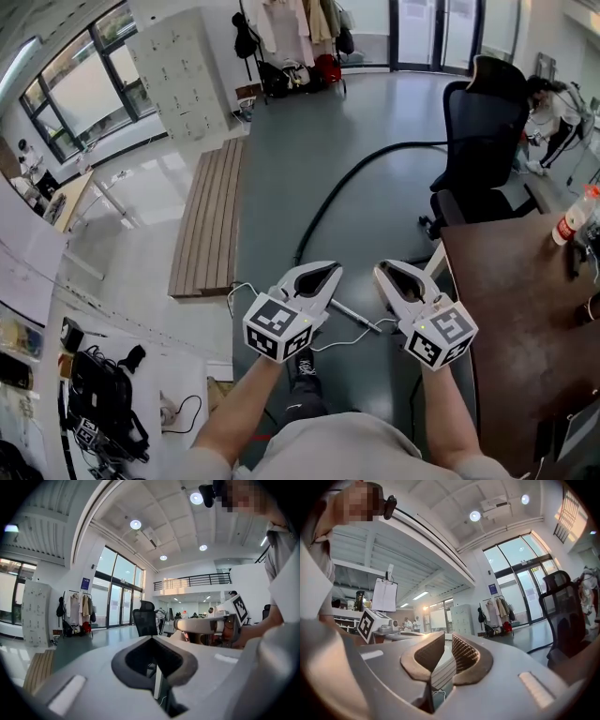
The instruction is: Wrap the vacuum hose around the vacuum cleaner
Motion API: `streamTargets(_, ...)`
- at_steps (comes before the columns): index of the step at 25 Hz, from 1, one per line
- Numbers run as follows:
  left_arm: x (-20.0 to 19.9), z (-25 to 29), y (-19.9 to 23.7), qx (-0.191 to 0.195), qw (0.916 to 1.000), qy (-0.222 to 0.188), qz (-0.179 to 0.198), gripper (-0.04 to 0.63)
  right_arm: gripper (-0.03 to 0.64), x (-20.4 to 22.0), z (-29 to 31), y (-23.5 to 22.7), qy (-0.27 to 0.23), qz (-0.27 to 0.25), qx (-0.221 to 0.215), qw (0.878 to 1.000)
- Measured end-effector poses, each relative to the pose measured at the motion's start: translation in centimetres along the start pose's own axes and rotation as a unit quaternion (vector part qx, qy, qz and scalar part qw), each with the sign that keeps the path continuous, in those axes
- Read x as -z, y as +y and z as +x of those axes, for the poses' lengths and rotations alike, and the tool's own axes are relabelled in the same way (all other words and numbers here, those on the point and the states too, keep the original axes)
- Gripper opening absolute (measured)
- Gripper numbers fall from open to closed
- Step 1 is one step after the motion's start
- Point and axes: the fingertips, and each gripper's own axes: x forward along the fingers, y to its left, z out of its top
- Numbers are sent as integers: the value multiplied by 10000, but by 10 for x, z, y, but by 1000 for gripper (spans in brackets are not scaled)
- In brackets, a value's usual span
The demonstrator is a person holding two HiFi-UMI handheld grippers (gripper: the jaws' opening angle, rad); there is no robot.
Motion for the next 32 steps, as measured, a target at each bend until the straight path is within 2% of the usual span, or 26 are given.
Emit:
streamTargets(10, 20, 46, 123, 568, 9982, 124, -128, 0, 64, 26, 122, -48, 317, -27, 494, 9983)
streamTargets(18, 30, 77, 190, 1014, 9942, 213, -294, 0, 37, 32, 189, -82, 444, -32, 932, 9946)
streamTargets(25, 53, 119, 214, 1219, 9910, 417, -371, 0, 21, 58, 203, -128, 739, 51, 1121, 9909)
streamTargets(32, 87, 149, 225, 1294, 9868, 877, -434, 0, 21, 83, 201, -170, 1134, 222, 1171, 9864)
